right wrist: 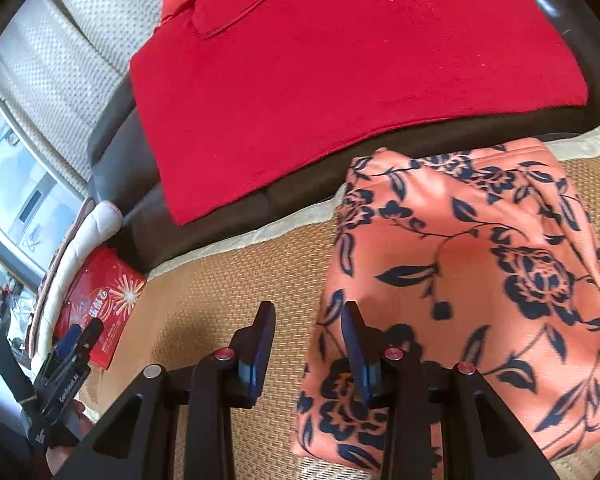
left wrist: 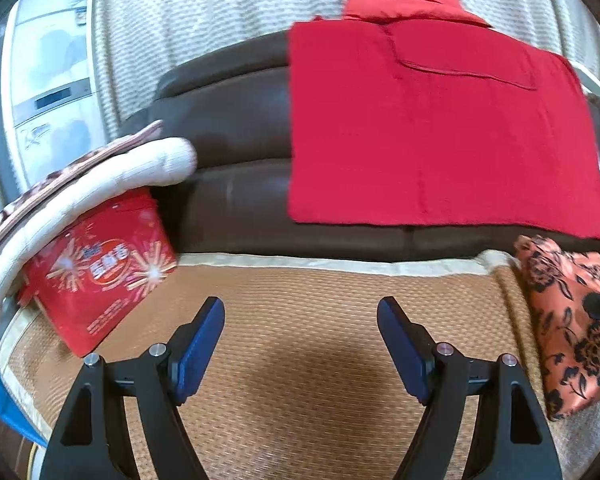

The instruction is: Fold small clothes

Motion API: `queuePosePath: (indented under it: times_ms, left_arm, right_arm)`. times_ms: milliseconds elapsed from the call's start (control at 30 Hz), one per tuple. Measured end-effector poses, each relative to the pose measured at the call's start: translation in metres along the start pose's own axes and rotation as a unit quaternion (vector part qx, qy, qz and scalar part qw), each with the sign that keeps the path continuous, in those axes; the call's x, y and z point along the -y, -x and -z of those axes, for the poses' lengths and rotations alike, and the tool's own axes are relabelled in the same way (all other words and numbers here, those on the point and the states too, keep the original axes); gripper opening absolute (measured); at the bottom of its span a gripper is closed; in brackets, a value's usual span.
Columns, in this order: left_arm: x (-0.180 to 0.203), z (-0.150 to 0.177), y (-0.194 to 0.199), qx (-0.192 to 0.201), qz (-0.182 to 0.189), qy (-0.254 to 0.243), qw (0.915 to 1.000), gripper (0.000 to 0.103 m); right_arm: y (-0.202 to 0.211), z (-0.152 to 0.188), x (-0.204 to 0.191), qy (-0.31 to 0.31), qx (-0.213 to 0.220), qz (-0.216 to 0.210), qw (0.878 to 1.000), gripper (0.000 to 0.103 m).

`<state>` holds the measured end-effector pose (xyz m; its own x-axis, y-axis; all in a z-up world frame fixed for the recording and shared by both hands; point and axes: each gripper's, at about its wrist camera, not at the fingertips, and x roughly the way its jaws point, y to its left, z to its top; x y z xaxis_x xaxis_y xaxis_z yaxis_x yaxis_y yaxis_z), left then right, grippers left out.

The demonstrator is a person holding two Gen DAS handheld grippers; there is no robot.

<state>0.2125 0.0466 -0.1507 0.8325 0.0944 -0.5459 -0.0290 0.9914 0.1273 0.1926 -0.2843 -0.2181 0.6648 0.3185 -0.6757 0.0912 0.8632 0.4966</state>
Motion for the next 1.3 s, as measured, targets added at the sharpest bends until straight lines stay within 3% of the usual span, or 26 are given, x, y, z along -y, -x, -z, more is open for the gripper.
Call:
queuePosePath:
  times_ms: [333,467,567,733,1000,1200,1300]
  left_arm:
    - [-0.033,0.001,-0.008,-0.003,-0.03,0.04,0.9987,0.079]
    - [-0.027,0.002,-0.015,-0.02,-0.002,0.035,0.9992,0.079]
    - [-0.004,0.009,-0.026,-0.052,0.045,0.012,0.9975,0.08]
    - [0.058,0.013,-0.038,-0.094,0.162,-0.014,0.9822,0.08]
    - [0.163,0.011,-0.037,-0.114,0.262,-0.062,0.9564,0.083]
    - [0.229,0.03,-0.039,-0.157,0.285,-0.102,0.9401,0.087]
    - [0.25,0.04,-0.043,-0.151,0.259,-0.117,0.9468,0.091]
  right_arm:
    - [-0.01,0.003,-0.012,0.008,-0.003,0.002,1.0,0.038]
    - [-0.011,0.004,-0.013,0.009,-0.005,0.003,1.0,0.038]
    - [-0.008,0.003,-0.008,0.006,-0.001,0.009,1.0,0.038]
    - [0.014,-0.003,0.023,-0.022,0.03,0.035,0.999,0.038]
    - [0.049,-0.011,0.106,-0.112,0.07,0.056,0.99,0.039]
    - [0.058,-0.009,0.142,-0.128,0.072,0.075,0.986,0.039]
    - [0.045,-0.005,0.17,-0.146,0.038,0.07,0.986,0.04]
